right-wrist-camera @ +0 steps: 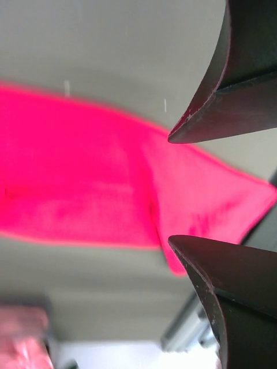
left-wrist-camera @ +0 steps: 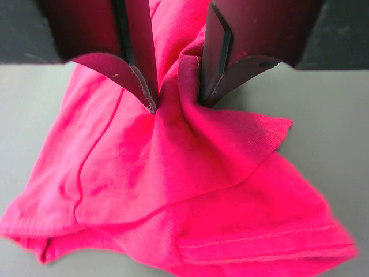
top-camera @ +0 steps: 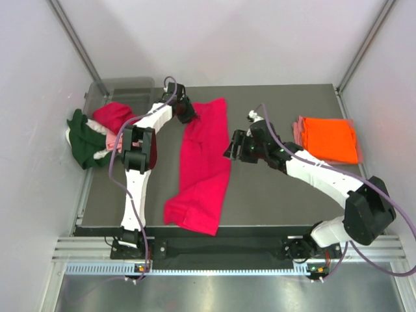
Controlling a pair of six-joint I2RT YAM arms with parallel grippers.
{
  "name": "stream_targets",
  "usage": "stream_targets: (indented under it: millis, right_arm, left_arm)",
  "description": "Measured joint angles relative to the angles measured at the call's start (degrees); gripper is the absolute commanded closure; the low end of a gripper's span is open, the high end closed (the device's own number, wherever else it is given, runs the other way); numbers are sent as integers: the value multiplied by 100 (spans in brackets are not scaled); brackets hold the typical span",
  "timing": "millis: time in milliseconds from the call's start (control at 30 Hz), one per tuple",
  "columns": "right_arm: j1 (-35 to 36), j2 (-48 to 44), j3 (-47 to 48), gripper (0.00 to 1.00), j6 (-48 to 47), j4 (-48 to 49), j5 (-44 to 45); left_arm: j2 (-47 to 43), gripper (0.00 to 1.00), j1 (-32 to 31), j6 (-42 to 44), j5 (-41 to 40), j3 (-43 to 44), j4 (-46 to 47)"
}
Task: Fold and stack the t-shirts
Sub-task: Fold the tshirt
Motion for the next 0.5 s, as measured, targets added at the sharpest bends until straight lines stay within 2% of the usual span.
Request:
stream_targets:
  millis: [200, 267, 300, 333, 400, 500]
  right_arm:
    - [-866, 59, -345, 37, -599, -46, -315]
    - [-1003, 201, -343, 37, -787, 42, -442]
    - [-1051, 308, -328, 37, -859, 94, -527]
    - [-1106, 442, -306, 37, -925, 155, -632]
    - [-1213, 763, -212, 36, -1016, 256, -822]
    - [-1416, 1368, 63, 36, -1091, 393, -1174]
  left_arm:
    - [433, 58, 144, 55, 240, 704, -55]
    - [588, 49, 236, 55, 398, 946, -42]
    - [647, 33, 289, 61, 522, 1032, -9]
    - [660, 28, 341, 37, 723, 1047, 101]
    - [654, 23, 422, 173, 802, 1060, 212]
    - [647, 22, 481, 306, 798, 1058, 306]
